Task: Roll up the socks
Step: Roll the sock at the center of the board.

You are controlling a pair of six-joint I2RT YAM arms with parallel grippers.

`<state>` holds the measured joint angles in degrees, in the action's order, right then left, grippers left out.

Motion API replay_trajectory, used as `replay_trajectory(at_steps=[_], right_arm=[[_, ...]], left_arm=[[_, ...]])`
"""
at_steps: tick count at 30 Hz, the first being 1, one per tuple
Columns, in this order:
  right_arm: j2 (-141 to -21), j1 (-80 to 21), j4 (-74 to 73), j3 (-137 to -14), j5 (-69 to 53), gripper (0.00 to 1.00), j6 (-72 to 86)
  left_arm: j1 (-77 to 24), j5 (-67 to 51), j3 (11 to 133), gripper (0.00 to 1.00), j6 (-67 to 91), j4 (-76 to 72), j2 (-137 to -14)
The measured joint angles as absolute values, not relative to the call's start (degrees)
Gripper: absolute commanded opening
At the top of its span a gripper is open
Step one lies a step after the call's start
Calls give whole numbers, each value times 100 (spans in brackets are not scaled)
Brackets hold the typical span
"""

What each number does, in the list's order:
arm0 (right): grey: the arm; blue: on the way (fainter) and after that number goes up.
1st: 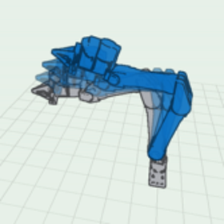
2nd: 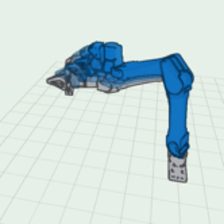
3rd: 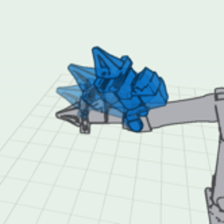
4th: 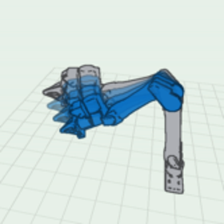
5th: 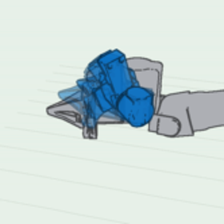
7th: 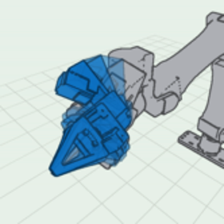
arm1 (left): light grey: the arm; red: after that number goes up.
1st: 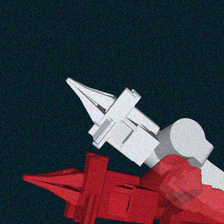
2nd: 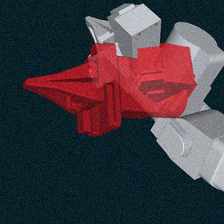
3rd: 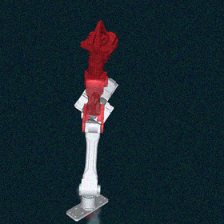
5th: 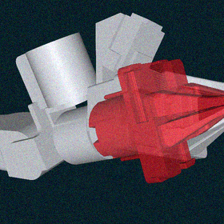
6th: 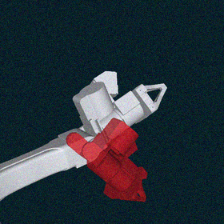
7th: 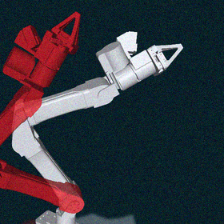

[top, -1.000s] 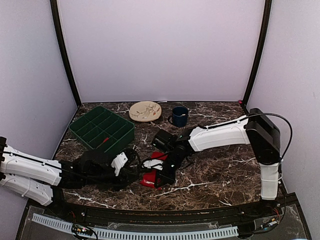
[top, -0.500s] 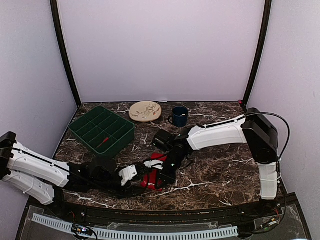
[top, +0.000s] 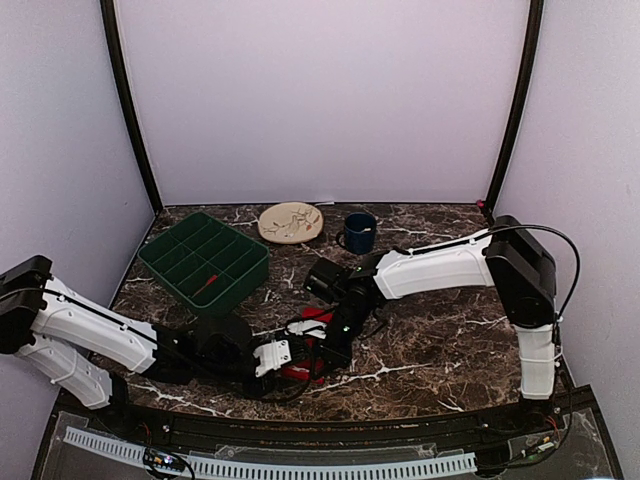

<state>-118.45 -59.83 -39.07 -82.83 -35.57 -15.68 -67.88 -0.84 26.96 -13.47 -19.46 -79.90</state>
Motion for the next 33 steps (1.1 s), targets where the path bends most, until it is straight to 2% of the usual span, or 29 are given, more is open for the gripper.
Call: replay_trajectory(at_steps=[33], right_arm=[[-12014, -5957, -4069, -8368, -3911, 0, -1601]], left_arm=[[-6812, 54, 2886, 43, -1914, -2099, -8523]])
